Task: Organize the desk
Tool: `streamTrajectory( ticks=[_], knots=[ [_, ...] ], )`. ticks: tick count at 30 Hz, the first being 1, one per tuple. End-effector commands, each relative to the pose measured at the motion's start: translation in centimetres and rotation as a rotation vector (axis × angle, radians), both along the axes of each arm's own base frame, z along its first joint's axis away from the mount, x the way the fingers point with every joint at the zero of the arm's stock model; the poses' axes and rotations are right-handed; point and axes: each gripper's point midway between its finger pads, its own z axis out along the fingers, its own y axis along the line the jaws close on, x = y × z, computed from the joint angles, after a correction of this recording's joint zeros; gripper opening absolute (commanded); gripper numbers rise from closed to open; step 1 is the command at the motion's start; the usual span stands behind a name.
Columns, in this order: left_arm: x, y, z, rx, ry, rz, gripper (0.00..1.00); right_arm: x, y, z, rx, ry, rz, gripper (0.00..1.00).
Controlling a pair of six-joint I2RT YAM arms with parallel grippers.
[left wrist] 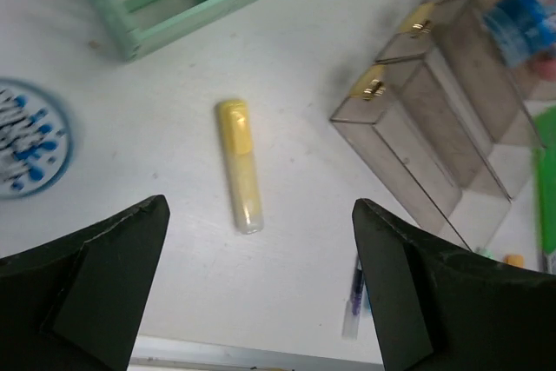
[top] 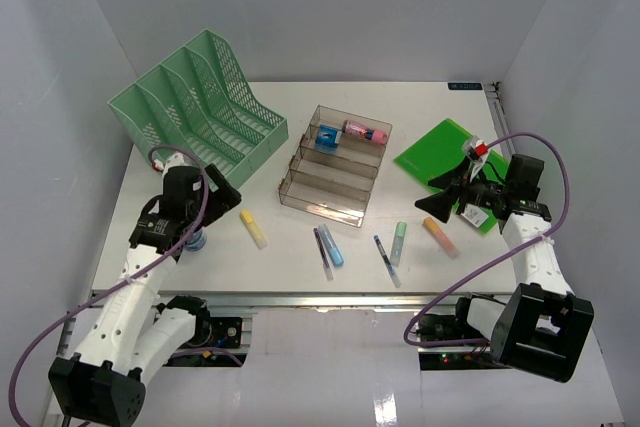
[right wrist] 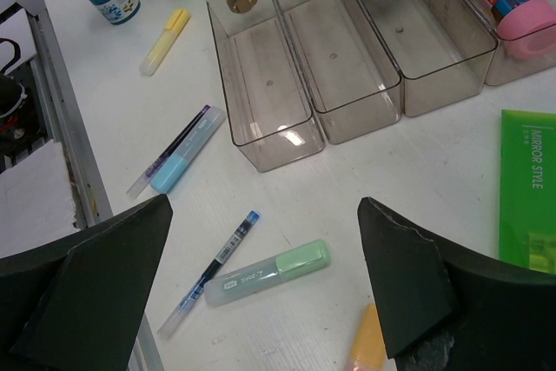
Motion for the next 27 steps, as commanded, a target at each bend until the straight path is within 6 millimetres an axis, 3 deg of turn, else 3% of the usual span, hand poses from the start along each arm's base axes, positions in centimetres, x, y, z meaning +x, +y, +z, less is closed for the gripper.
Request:
streamTrajectory(
  ticks=[1,6,10,14,18,22,27],
  knots=[
    [-4.6,4.2,-2.6,0.034,0.260,0.336,0.97,0.0,0.2,2.0,-0.001,-0.066,0.025,0.94],
    [-7.1,5.6,-4.0,0.031,0.378,0.506,0.98,0.0,0.3,2.0,0.000,-0.067,0.027,0.94],
    [-7.7,6.2,-5.4,0.034,0.394,0.539,0.98,-0.1,0.3,2.0,0.001,-0.065,0.027,0.94],
    [-7.0,6.7,-7.3,0.026,0.419,0.539,0.97,-0.1,0.3,2.1,0.002,-0.067,0.029,0.94],
    [-4.7,7.1,-8.1,0.021,0.434,0.472,0.97,-0.1,0.3,2.0,0.000,-0.069,0.028,0.94],
    [-2.0,8.5,-8.0,0.017,0.413,0.471,0.97,-0.1,0.3,1.9,0.001,-0.065,0.028,0.94],
    [-1.1,9.9,-8.7,0.064,0.438,0.490,0.97,-0.1,0.4,1.8,0.006,-0.058,0.033,0.94]
  ],
)
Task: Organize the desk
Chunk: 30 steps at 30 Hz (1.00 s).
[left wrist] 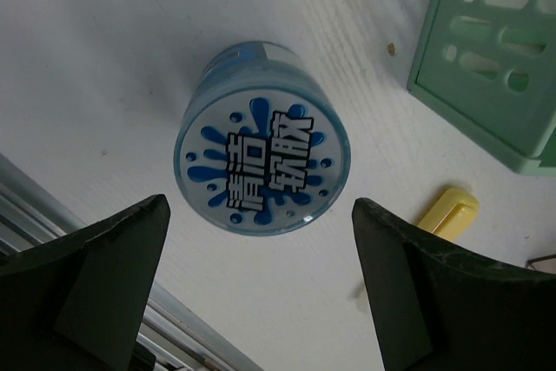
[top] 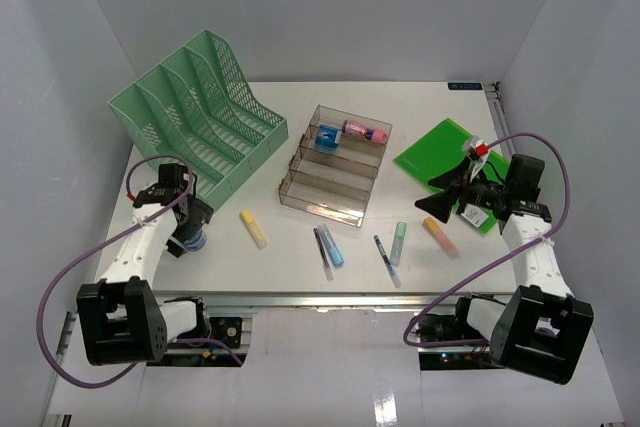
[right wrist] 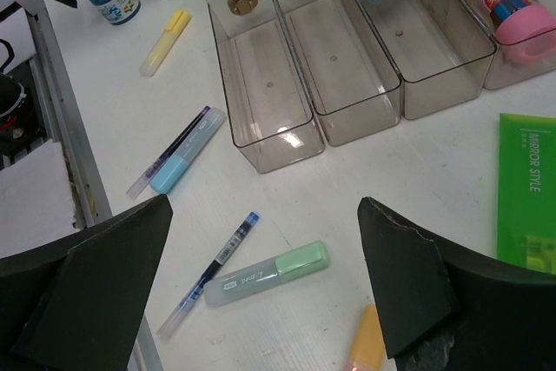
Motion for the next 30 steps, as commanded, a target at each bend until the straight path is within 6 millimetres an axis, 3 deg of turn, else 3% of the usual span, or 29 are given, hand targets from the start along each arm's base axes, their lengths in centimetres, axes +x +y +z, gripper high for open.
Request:
streamTrajectory(
  ticks=[1,7,14,16,17,20,25,27,30],
  knots=[
    [2.6,1.4,1.0,0.040,-0.062,-0.020,0.95,0.0,0.3,1.5,0.008,-0.048,0.032,0.94],
    [3.2,2.3,0.1,0.045,-0.047,-0.013,0.84,0.0,0.3,1.4,0.007,-0.048,0.030,0.94],
    [3.2,2.3,0.4,0.049,-0.070,-0.027,0.56,0.1,0.3,1.4,0.002,-0.051,0.027,0.94],
    [2.9,1.8,0.4,0.025,-0.081,-0.045,0.33,-0.1,0.3,1.4,0.000,-0.054,0.031,0.94],
    [2.6,1.3,0.4,0.005,-0.090,-0.057,0.28,-0.3,0.4,1.5,0.004,-0.059,0.042,0.94],
    [2.3,-0.4,0.5,-0.067,-0.133,-0.123,0.20,-1.4,1.3,1.6,0.029,-0.052,0.101,0.94],
    [2.0,-6.8,3.2,-0.340,-0.327,-0.373,0.08,-3.8,4.0,1.0,-0.031,-0.088,0.261,0.94],
    [1.1,-9.2,3.5,-0.438,-0.398,-0.476,0.01,-4.9,5.2,1.0,-0.060,-0.060,0.323,0.92],
    [-0.5,-13.0,5.8,-0.620,-0.524,-0.649,0.00,-5.6,6.6,0.9,-0.088,-0.034,0.382,0.90]
  ],
)
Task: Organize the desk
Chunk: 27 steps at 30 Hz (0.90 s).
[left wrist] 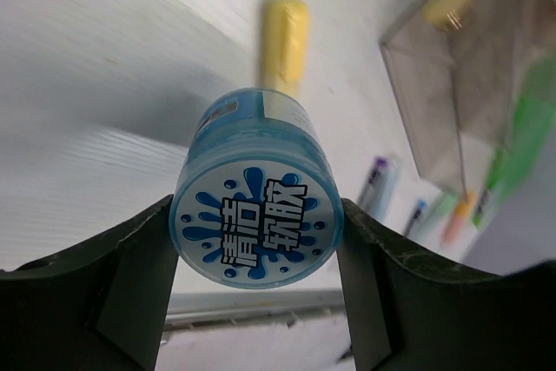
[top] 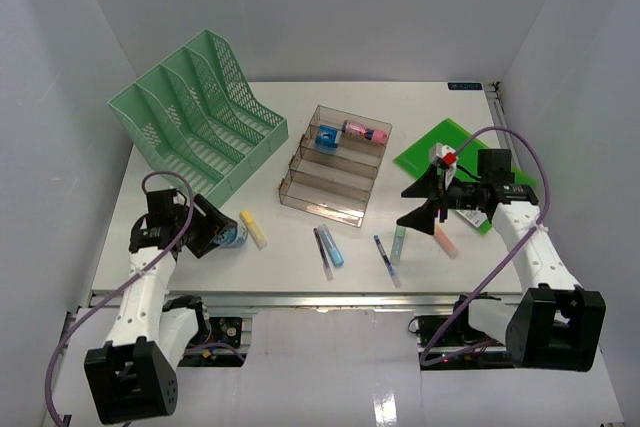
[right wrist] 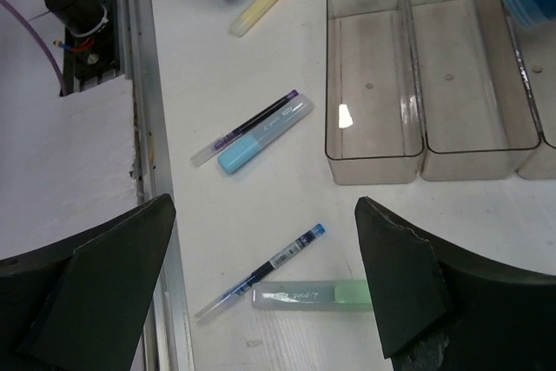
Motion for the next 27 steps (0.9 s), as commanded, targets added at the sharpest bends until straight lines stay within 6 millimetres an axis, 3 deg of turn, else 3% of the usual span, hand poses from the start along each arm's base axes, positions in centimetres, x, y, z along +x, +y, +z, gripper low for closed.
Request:
streamTrajectory(
  ticks=[1,9,12,14,17,23,27],
  knots=[
    [-1.6,-6.8,4.4,-0.301,-0.231,-0.334,0.00,-1.8,1.9,0.8,-0.044,-0.003,0.107,0.90],
    [-4.4,-13.4,12.7,-0.565,-0.597,-0.754,0.00,-3.3,6.2,3.8,0.026,0.076,0.238,0.90],
    [-5.2,-16.3,16.4,-0.686,-0.736,-0.869,0.00,-1.3,8.4,4.0,-0.002,-0.088,0.088,0.90],
    [-4.3,-18.3,16.4,-0.768,-0.685,-0.921,0.00,-1.5,9.3,5.9,0.061,-0.230,0.066,0.90],
    [-4.2,-21.0,17.6,-0.849,-0.689,-1.006,0.00,-2.2,10.2,7.9,0.106,-0.269,0.135,0.90],
    [-1.2,-25.3,18.9,-0.883,-0.681,-1.020,0.00,-2.7,11.0,9.2,0.106,-0.400,0.214,0.90],
    [0.8,-27.1,18.5,-0.888,-0.650,-0.978,0.00,-2.5,11.5,8.4,0.044,-0.467,0.207,0.90]
  ],
)
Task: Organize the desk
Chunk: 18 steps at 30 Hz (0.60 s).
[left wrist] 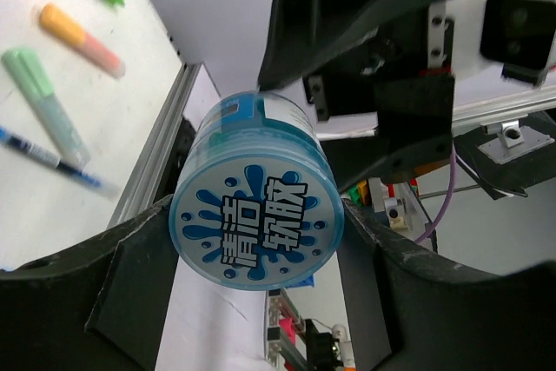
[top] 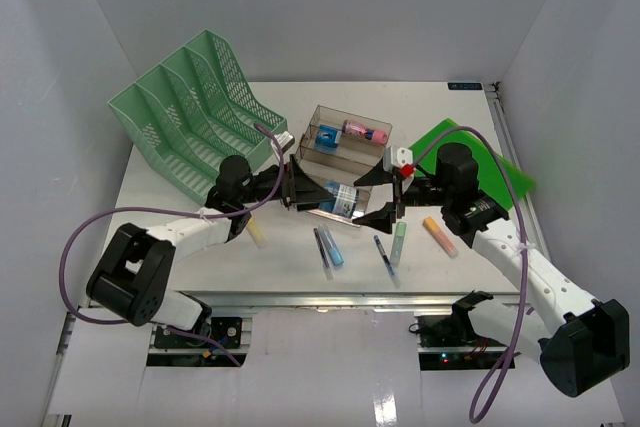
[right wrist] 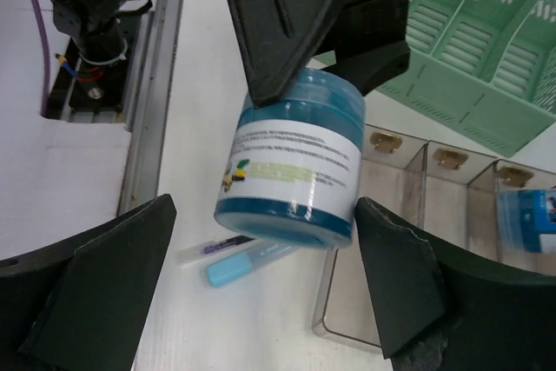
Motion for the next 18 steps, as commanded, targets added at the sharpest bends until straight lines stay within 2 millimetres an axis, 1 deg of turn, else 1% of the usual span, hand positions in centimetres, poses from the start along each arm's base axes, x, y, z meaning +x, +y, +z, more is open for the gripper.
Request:
streamTrajectory(
  ticks=[1,2,4,6,10,14,18],
  knots=[
    [2.0,-1.8,3.9,-0.091,-0.107,0.036,0.00,0.6,0.8,1.7,-0.013,-0.178,-0.010,0.90],
    [2.3,-2.0,4.0,-0.095,-0.105,0.042,0.00,0.5,0.8,1.5,-0.019,-0.180,-0.017,0.90],
    [2.7,-2.6,3.5,-0.088,-0.088,0.042,0.00,0.9,0.7,1.1,-0.029,-0.169,-0.057,0.90],
    [2.9,-3.1,3.5,-0.089,-0.084,0.038,0.00,1.2,0.7,0.7,-0.035,-0.164,-0.088,0.90],
    [2.8,-3.9,4.0,-0.110,-0.082,0.018,0.00,2.7,0.4,0.2,-0.050,-0.167,-0.181,0.90],
    [3.0,-3.9,4.4,-0.113,-0.087,0.023,0.00,3.1,0.3,0.0,-0.056,-0.166,-0.206,0.93],
    [2.9,-3.9,4.5,-0.112,-0.086,0.023,0.00,3.8,0.0,-0.7,-0.086,-0.176,-0.243,0.94]
  ],
)
